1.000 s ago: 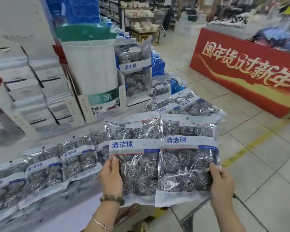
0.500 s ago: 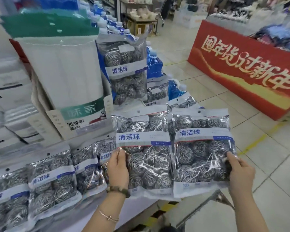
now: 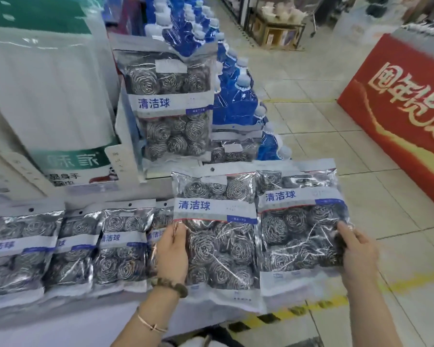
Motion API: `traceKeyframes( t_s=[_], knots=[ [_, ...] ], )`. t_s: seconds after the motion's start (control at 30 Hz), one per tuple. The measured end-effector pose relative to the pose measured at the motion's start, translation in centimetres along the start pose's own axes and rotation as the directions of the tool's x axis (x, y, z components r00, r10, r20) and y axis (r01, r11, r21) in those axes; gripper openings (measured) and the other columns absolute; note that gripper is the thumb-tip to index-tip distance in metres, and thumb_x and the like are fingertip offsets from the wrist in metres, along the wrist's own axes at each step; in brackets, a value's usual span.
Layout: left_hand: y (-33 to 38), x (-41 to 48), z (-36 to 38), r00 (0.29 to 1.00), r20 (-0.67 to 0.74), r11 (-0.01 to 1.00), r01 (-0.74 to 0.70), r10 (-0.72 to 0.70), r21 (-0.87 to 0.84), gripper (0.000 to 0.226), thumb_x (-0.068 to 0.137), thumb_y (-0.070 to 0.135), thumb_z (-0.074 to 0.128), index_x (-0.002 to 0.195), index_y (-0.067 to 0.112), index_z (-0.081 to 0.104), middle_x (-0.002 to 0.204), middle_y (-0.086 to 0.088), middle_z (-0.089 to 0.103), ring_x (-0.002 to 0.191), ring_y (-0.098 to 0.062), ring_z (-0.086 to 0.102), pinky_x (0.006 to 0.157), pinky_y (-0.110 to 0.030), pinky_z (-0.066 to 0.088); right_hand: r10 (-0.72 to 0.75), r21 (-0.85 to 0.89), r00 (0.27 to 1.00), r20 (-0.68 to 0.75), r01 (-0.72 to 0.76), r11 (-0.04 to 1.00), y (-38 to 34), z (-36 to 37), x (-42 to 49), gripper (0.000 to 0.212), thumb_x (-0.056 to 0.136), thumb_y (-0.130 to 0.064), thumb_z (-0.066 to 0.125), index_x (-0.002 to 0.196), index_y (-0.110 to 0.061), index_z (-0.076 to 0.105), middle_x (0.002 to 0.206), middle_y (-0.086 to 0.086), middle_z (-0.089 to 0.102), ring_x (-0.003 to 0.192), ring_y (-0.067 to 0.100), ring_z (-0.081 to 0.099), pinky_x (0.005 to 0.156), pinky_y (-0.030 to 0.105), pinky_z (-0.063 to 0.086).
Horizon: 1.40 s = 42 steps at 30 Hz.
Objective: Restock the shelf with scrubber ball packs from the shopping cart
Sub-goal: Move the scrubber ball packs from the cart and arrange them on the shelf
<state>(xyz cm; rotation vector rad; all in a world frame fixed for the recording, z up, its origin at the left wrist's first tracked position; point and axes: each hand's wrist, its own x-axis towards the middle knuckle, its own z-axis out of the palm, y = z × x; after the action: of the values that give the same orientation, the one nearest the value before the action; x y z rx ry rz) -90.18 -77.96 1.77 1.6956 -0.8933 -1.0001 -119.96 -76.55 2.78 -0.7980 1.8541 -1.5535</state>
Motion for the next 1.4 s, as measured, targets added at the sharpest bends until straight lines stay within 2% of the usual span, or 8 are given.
traceKeyframes(
  t_s=[0.23,0.4,0.67,0.77,0.87,1.0,1.2,1.4],
  knots=[
    [0.6,-0.1,3.8,0.992,-0.087,0.987,0.107,-0.096,0.123,0.028,0.097,0.026,0.039,0.089,0.008,0.058,0.081,-0.008,0.056,0.080,-0.024,0.054,0.074,-0.032,0.042,0.164,-0.087,0.972,0.170,-0.151,0.985,1.0,-0.8,6.5,0.022,0.079,-0.030,0.069,0.058,-0.025,0.069,0.050,-0.006,0.061,0.072,0.029,0.056,0.071,0.046,0.046],
    [0.3,0.7,4.7,0.986,-0.108,0.984,0.137,-0.125,0.117,0.033,0.097,0.024,0.040,0.066,0.012,0.041,0.062,-0.001,0.038,0.059,-0.017,0.037,0.051,-0.027,0.027,0.234,-0.069,0.953,0.193,-0.225,0.972,1.6,-0.1,8.2,0.021,0.079,-0.027,0.069,0.060,-0.018,0.069,0.052,-0.004,0.061,0.068,0.027,0.056,0.071,0.042,0.044],
    [-0.4,1.9,5.4,0.986,-0.032,0.979,0.165,-0.163,0.123,0.041,0.095,0.024,0.046,0.133,0.012,0.038,0.083,0.000,0.053,0.057,-0.010,0.044,0.046,-0.017,0.036,0.208,-0.448,0.939,0.274,-0.067,0.892,1.8,0.0,9.4,0.029,0.091,-0.036,0.056,0.083,-0.008,0.061,0.080,0.017,0.064,0.077,0.033,0.060,0.069,0.039,0.046],
    [-0.4,1.6,4.6,0.998,0.054,0.967,-0.028,0.015,0.252,0.062,0.088,0.025,0.056,0.141,0.020,0.024,0.128,0.000,0.043,0.091,-0.009,0.052,0.064,-0.014,0.044,0.118,-0.641,0.935,0.334,0.134,0.755,0.7,-0.1,9.2,0.032,0.091,-0.037,0.055,0.100,-0.007,0.057,0.089,0.010,0.062,0.078,0.027,0.054,0.061,0.032,0.038],
    [0.4,1.8,4.7,0.948,0.244,0.704,-0.316,0.205,0.636,0.070,0.086,0.047,0.050,0.144,0.027,0.016,0.151,0.004,0.010,0.135,-0.020,0.026,0.109,-0.042,0.032,0.016,-0.664,0.928,0.372,0.254,0.703,-0.7,0.8,8.9,0.048,0.089,-0.027,0.061,0.130,-0.009,0.046,0.111,0.005,0.053,0.096,0.023,0.052,0.081,0.035,0.043],
    [2.9,1.7,7.6,0.839,0.518,0.347,-0.542,0.168,0.765,0.073,0.085,0.066,0.030,0.144,0.036,-0.001,0.151,0.006,-0.021,0.141,-0.017,-0.015,0.110,-0.042,-0.011,-0.163,-0.669,0.820,0.549,0.548,0.503,-1.5,4.1,8.0,0.054,0.087,-0.034,0.059,0.136,-0.016,0.044,0.128,0.009,0.052,0.116,0.026,0.049,0.096,0.040,0.042],
    [1.6,2.5,11.5,0.780,0.625,0.200,-0.619,0.041,0.759,0.079,0.079,0.077,0.016,0.141,0.040,-0.016,0.146,0.001,-0.033,0.136,-0.025,-0.028,0.108,-0.059,-0.011,0.049,-0.660,0.665,0.745,0.725,0.197,0.6,8.8,6.8,0.064,0.094,-0.058,0.030,0.149,-0.033,0.009,0.159,0.000,0.000,0.146,0.021,-0.004,0.115,0.048,-0.002],
    [1.0,2.1,11.8,0.826,0.562,0.198,-0.559,0.049,0.805,0.072,0.084,0.071,0.013,0.141,0.038,-0.016,0.145,0.001,-0.033,0.136,-0.026,-0.029,0.104,-0.064,-0.012,0.046,-0.686,0.687,0.725,0.715,0.134,2.4,9.3,6.5,0.066,0.090,-0.064,0.007,0.149,-0.035,0.000,0.158,0.000,-0.006,0.145,0.022,-0.009,0.114,0.047,-0.007]
  ],
)
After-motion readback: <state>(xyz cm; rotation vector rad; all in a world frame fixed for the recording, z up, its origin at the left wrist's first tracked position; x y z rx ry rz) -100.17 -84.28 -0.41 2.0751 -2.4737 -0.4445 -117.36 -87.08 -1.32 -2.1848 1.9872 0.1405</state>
